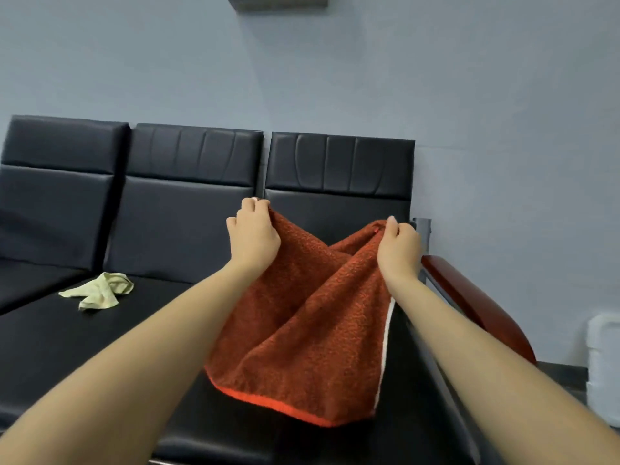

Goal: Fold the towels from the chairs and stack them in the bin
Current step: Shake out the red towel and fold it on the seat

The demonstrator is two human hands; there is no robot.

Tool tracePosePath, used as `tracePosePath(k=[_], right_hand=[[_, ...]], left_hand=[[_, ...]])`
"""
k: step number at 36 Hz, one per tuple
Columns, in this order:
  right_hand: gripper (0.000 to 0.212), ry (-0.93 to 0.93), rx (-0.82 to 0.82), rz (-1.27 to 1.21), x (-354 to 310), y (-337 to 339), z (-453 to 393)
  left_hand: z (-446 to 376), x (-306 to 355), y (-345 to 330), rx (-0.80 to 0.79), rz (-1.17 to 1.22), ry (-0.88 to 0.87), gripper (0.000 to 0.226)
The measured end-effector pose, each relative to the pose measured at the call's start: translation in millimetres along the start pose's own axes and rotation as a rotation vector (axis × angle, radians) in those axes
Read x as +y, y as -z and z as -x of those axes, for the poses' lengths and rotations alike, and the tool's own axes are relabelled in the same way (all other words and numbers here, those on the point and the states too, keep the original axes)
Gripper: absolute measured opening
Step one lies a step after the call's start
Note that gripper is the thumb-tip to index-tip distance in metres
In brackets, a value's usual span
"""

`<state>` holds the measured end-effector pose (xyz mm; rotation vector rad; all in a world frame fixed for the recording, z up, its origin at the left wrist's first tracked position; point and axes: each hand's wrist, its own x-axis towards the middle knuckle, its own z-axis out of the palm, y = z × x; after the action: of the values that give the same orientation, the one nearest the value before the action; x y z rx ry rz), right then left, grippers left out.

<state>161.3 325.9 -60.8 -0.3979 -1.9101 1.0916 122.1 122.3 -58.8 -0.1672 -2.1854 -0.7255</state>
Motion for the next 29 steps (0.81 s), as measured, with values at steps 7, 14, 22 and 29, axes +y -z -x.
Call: tracePosePath(k=[7, 14, 22, 29], right_hand=[[0.020, -0.016, -0.038, 0.010, -16.7, 22.4, -19.6], [0.023, -0.003, -0.029, 0.054, -16.6, 36.3, -29.8], [0.046, 0.012, 0.011, 0.154, -16.4, 56.0, -34.1], [0.043, -0.048, 0.148, 0.034, -20.7, 67.8, -39.8]], left_hand=[[-16.7, 12.4, 19.8, 0.101, 0.093, 0.093, 0.038], [-17.4, 28.7, 25.4, 0.123, 0.180, 0.110, 0.031], [-27.3, 43.1, 35.1, 0.098, 0.151, 0.163, 0.030], [-40.0, 46.7, 35.3, 0.021, -0.047, 0.041, 0.030]])
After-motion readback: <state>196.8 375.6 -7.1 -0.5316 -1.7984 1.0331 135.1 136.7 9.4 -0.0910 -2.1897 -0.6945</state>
